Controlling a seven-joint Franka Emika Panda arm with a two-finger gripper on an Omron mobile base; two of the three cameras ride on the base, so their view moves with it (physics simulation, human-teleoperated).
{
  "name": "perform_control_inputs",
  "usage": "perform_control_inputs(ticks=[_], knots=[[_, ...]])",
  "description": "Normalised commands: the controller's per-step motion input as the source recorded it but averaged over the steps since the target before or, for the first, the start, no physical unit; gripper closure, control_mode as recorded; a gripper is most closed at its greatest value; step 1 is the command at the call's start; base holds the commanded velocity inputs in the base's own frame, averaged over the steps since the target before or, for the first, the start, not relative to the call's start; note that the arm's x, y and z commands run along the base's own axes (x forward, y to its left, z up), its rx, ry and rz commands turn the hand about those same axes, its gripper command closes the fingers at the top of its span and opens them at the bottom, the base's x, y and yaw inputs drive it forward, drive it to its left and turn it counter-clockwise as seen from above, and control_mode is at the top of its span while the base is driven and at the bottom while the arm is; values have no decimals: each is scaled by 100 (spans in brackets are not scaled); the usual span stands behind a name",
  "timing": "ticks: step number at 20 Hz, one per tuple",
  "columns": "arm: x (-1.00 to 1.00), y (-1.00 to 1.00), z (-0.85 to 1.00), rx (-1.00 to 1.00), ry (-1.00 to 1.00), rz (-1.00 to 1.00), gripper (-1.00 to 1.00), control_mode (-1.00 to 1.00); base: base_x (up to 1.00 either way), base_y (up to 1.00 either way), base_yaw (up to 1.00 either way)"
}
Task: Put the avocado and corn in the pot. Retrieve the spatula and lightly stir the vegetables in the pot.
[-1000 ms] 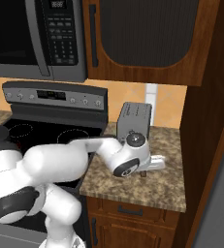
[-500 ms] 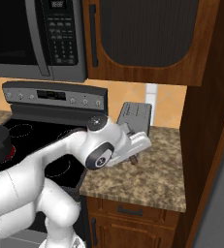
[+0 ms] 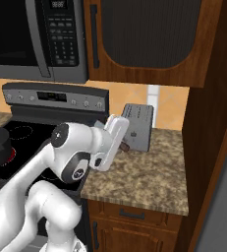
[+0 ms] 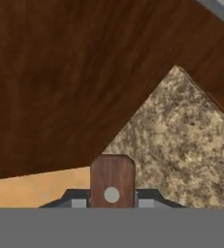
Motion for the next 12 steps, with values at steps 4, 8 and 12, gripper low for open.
perform_control_inputs(ticks=[4, 8, 12], knots=[[-19, 50, 42, -57, 0, 62, 100, -100, 0, 0, 0], [-8, 49, 40, -62, -6, 60, 100, -100, 0, 0, 0], [0, 59, 66, -58, -4, 53, 100, -100, 0, 0, 0]])
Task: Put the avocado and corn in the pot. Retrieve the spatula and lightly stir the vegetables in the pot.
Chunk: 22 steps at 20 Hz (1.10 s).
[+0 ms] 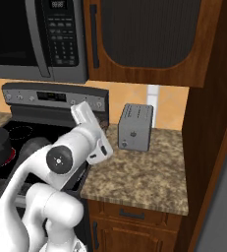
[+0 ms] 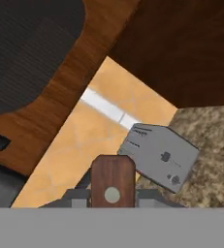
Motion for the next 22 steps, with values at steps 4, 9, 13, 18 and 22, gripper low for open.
perform_control_inputs(ticks=[4, 9, 13, 18, 22], knots=[[0, 83, 52, -68, -9, 34, 100, -100, 0, 0, 0], [-20, 71, 20, -77, -26, 19, 100, -100, 0, 0, 0], [-31, 66, 6, -64, -13, 16, 100, -100, 0, 0, 0], [-41, 45, 0, -32, 0, 4, 100, -100, 0, 0, 0], [-11, 5, 0, -4, 0, 0, 100, 100, -41, 33, 0]])
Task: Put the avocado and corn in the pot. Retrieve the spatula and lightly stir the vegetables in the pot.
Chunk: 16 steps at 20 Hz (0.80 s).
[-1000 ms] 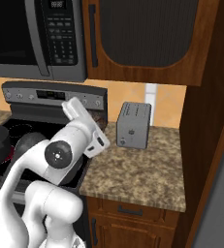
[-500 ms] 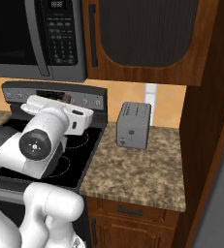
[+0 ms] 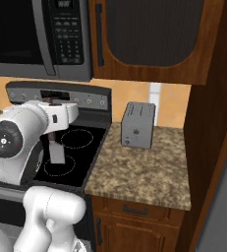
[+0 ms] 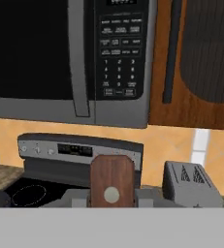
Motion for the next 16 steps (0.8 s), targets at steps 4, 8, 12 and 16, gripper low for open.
perform_control_inputs(ticks=[4, 8, 12, 16], knots=[[0, 0, 0, 0, 0, 0, 100, 100, -59, 99, 0], [0, 0, 0, 0, 0, 0, 100, 100, -17, 100, -4], [0, 0, 0, 0, 0, 0, 100, 100, 14, 100, -16], [0, 0, 0, 0, 0, 0, 100, 100, 40, 99, -26]])
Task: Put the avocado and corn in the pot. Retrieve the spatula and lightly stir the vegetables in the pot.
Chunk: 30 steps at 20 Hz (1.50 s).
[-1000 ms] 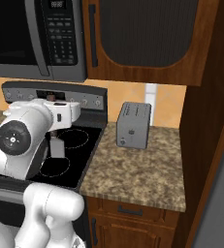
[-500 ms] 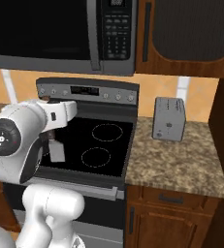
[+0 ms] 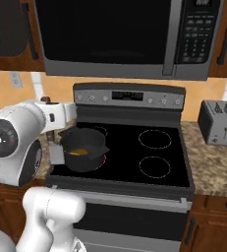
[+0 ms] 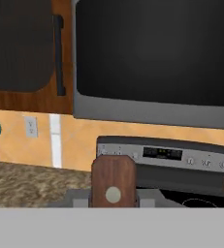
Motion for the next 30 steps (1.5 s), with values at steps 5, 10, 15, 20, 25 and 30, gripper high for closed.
perform_control_inputs(ticks=[5, 10, 15, 20, 25, 30], knots=[[28, 21, 5, -5, -6, -6, 100, -100, 22, 28, -9], [55, -9, -8, 0, -13, 0, 100, -100, 0, 0, 0], [52, -19, -60, 0, -2, 0, 100, -100, 0, 0, 0], [68, 0, -53, 0, 0, 0, 100, -100, 0, 0, 0], [74, 0, -49, 0, 7, 0, 100, -100, 0, 0, 0], [68, 0, -39, 0, 10, 0, 100, -100, 0, 0, 0]])
